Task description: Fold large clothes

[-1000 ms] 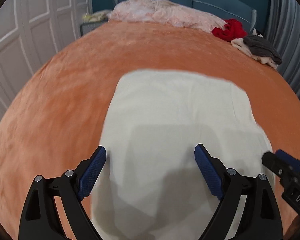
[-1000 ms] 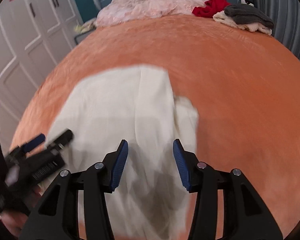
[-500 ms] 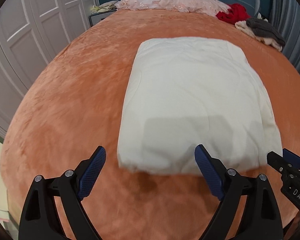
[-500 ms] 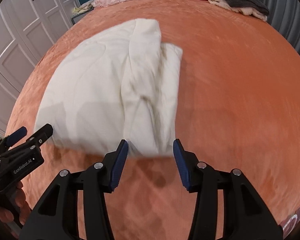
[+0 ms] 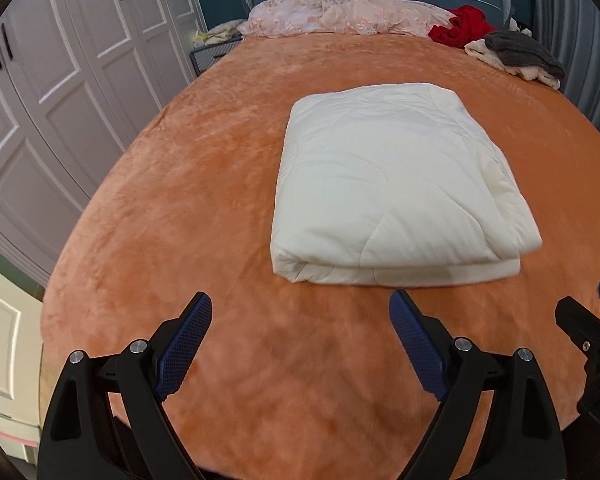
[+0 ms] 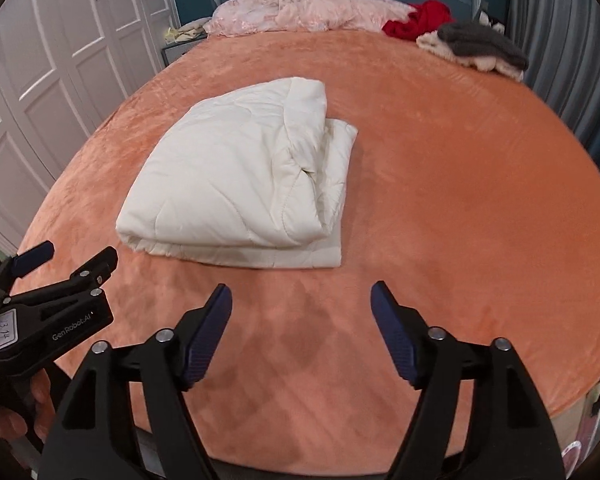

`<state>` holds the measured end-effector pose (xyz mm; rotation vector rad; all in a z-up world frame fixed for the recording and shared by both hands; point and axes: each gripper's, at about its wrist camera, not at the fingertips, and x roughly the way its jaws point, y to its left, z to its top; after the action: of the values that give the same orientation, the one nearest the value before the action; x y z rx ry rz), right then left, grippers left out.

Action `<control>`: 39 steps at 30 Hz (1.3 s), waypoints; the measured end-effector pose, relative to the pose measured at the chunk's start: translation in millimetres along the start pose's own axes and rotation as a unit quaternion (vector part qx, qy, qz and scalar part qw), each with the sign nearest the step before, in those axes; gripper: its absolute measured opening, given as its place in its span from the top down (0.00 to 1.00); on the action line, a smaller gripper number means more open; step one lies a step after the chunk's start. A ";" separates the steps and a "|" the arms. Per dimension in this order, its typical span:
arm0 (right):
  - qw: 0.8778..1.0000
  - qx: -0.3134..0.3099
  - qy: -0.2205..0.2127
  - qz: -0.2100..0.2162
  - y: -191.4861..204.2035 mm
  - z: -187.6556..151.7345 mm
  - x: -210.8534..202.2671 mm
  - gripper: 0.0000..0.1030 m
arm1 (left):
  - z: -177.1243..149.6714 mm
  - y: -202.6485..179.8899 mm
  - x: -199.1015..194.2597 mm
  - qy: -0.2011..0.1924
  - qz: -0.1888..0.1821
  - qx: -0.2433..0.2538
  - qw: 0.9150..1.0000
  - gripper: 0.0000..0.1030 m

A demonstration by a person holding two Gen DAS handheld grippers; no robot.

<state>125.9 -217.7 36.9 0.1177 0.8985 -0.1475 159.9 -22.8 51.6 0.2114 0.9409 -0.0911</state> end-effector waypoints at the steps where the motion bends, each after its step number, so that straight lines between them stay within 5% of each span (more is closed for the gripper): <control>1: 1.000 -0.004 -0.003 -0.004 1.0 -2.9 -4.2 0.29 | -3.6 -1.2 -4.6 -0.001 0.001 0.001 1.000 0.15; 6: 1.000 -0.014 -0.014 -0.014 6.1 -24.7 -25.1 0.20 | -23.2 -5.8 -23.2 -0.005 0.004 0.002 1.000 0.15; 39: 0.999 0.012 -0.047 -0.012 20.8 -93.1 -85.3 0.17 | -91.8 -2.3 -82.9 -0.031 0.004 -0.026 0.999 0.15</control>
<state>5.6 -175.3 47.2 0.1215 0.8053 -0.1839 38.2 -6.1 66.0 0.1627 0.8803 -0.0651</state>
